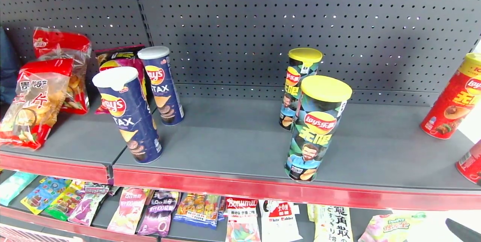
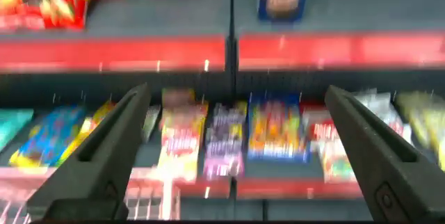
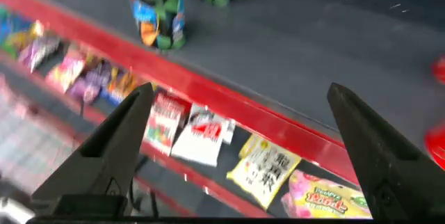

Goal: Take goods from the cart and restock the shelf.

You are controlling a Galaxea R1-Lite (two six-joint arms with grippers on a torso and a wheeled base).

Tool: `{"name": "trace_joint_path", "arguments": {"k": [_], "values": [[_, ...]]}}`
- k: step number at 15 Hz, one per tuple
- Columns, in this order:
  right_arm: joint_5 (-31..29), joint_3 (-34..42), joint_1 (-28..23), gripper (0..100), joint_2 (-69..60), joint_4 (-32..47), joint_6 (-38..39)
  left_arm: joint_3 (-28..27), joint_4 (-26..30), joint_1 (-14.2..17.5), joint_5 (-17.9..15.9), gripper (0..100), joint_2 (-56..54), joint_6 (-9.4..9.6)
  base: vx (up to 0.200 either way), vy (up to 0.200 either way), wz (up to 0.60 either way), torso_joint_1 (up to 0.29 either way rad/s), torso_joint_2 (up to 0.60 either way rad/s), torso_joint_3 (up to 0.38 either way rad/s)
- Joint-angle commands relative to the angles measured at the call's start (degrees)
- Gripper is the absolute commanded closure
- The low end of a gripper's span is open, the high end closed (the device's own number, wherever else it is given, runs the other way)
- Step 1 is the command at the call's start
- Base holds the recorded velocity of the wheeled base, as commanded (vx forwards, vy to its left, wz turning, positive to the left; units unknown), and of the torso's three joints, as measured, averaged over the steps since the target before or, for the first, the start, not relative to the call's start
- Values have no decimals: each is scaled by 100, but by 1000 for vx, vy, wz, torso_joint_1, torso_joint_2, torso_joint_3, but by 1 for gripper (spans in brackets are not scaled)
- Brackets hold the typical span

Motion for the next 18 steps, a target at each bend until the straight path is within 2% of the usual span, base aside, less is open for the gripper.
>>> {"name": "trace_joint_path", "arguments": {"k": [1, 3, 4, 5, 6, 7, 11, 13, 18], "values": [[54, -311, 231, 0, 1622, -45, -197, 243, -32, 0, -23, 0, 24, -9, 0, 0, 0, 0, 0, 0], [54, -320, 231, 0, 1649, -45, -197, 243, -32, 0, -23, 0, 24, -9, 0, 0, 0, 0, 0, 0], [-166, -926, 240, 0, 2756, -54, -188, 243, -15, 0, -14, 0, 24, -176, 0, 0, 0, 0, 0, 0], [-474, -1067, 249, 0, 3002, -54, -188, 243, -15, 0, -14, 0, 24, -176, 0, 0, 0, 0, 0, 0], [-1115, -1304, 407, 0, 3424, -63, -144, 243, -15, 0, 12, 0, 24, -176, 0, 0, 0, 0, 0, 0], [-1265, -1410, 548, 0, 3635, -63, -74, 243, -15, 0, 38, 0, 24, -176, 0, 0, 0, 0, 0, 0], [-1291, -1823, 987, 0, 4391, -194, 251, 243, -15, 0, 47, 0, 24, -176, 0, 0, 0, 0, 0, 0], [-1309, -1858, 987, 0, 4619, -449, 234, 243, -15, 0, 47, 0, 24, -176, 0, 0, 0, 0, 0, 0], [-1317, -1849, 1066, 0, 4839, -467, 225, 243, -15, 0, 47, 0, 24, -176, 0, 0, 0, 0, 0, 0]]}}
